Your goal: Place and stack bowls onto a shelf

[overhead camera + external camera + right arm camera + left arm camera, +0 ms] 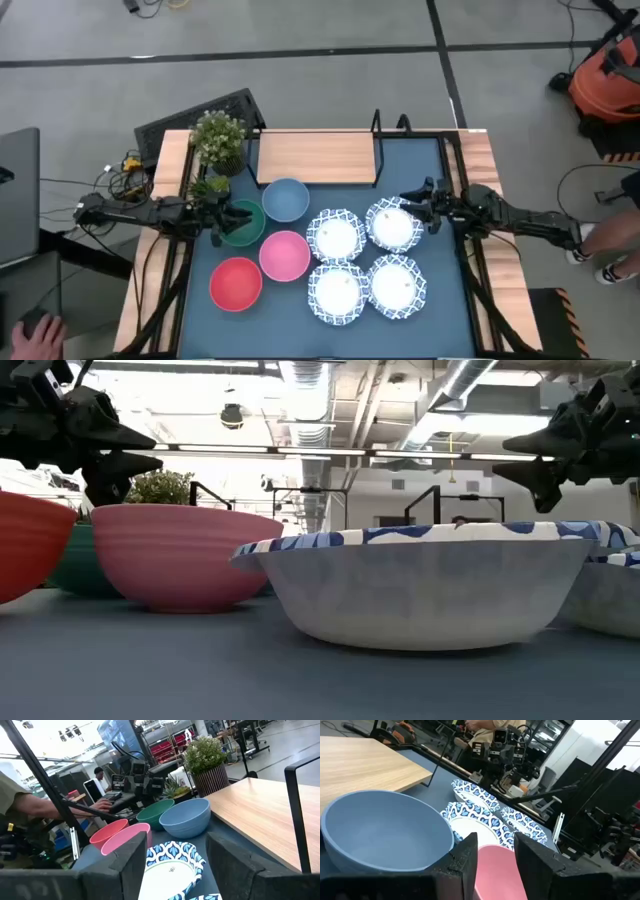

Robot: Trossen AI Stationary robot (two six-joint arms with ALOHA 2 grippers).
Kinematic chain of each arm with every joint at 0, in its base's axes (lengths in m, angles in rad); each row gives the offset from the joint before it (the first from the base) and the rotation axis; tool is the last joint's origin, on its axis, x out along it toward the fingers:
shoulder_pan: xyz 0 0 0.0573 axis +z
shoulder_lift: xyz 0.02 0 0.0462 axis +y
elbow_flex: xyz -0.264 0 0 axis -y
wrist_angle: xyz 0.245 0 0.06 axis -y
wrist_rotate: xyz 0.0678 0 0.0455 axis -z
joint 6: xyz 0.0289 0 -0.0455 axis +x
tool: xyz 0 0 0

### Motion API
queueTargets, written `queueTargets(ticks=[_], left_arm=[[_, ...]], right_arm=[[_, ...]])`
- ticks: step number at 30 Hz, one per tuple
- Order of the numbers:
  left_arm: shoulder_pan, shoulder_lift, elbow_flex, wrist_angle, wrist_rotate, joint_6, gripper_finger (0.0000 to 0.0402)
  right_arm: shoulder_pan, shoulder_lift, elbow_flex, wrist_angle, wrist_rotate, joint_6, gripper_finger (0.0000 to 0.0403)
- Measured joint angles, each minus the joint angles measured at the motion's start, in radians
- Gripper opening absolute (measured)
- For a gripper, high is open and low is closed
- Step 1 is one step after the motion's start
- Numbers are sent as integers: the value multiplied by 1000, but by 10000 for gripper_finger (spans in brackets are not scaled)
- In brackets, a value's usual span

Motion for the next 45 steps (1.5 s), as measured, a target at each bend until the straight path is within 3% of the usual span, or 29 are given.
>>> queueTargets(ticks=[17, 21, 29, 45], left_arm=[[0, 7, 1, -7, 1, -1, 112], [-1, 78, 1, -16, 80, -1, 112], [0, 135, 2, -17, 79, -1, 112], [-1, 134, 2, -16, 79, 0, 112]], right_arm=[[0, 0, 0, 0, 0, 0, 227], [0, 0, 0, 0, -1, 0, 227], [0, 0, 0, 1, 0, 0, 227], [0, 0, 0, 0, 0, 0, 227]])
